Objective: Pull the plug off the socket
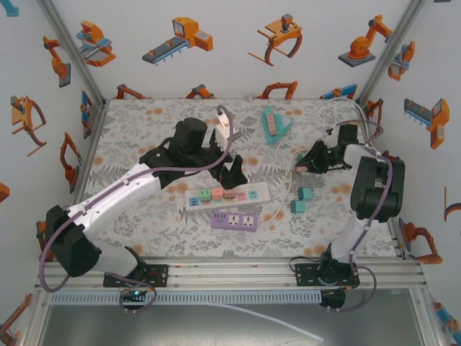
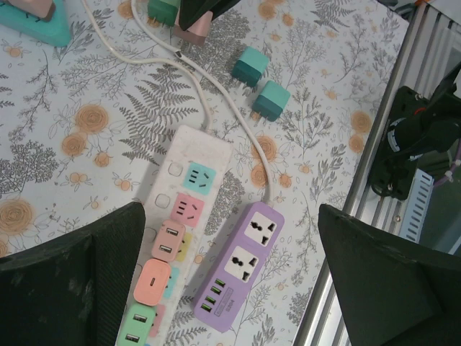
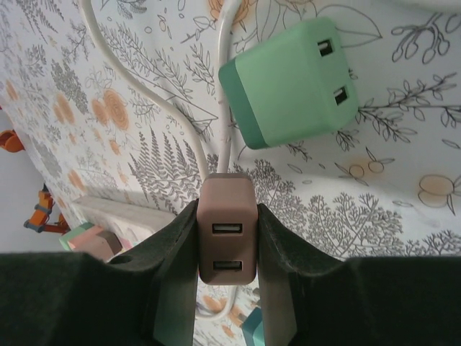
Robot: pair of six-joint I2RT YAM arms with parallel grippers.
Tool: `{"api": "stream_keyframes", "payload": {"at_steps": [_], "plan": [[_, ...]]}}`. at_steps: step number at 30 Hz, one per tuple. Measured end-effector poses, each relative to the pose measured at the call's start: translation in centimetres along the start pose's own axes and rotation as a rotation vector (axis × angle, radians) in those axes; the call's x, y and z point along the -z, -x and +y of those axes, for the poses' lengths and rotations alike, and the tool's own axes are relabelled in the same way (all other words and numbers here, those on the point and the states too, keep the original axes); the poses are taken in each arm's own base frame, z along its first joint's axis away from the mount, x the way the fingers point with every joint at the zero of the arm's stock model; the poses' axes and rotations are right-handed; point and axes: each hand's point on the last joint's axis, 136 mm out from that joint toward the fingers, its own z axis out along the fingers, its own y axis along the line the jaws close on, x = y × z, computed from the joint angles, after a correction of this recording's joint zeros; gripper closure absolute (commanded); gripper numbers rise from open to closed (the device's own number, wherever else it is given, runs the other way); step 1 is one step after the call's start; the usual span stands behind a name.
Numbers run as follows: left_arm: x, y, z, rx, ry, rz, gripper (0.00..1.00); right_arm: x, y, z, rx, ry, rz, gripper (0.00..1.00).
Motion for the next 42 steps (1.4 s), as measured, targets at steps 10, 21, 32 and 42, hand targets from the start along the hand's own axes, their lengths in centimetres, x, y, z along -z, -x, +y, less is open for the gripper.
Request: {"api": "stream_keyframes", "payload": {"at_steps": [10,21,32,42], "plan": [[0.0,0.4,0.6,0.011,0.038,-0.016,0.03,-1.4,0.4,-0.5,-0.013,0.006,-0.045,0.61],[0.0,0.5,0.7,0.008,0.040,-0.022,0.03,-0.8,0.7,-1.1,-0.013,-0.055,-0.092,0.43],[0.1,-0.4,2.0,0.018,0.102,-0.008,0.03,2.5,1.4,0.1,0.054,-0.126,-0.167,0.42],[3.4,-1.8,6.6,0.154,0.277,-0.058,0.03,8.7,4.2,9.0,0.269,-0.048,-0.341,0.44]]}}
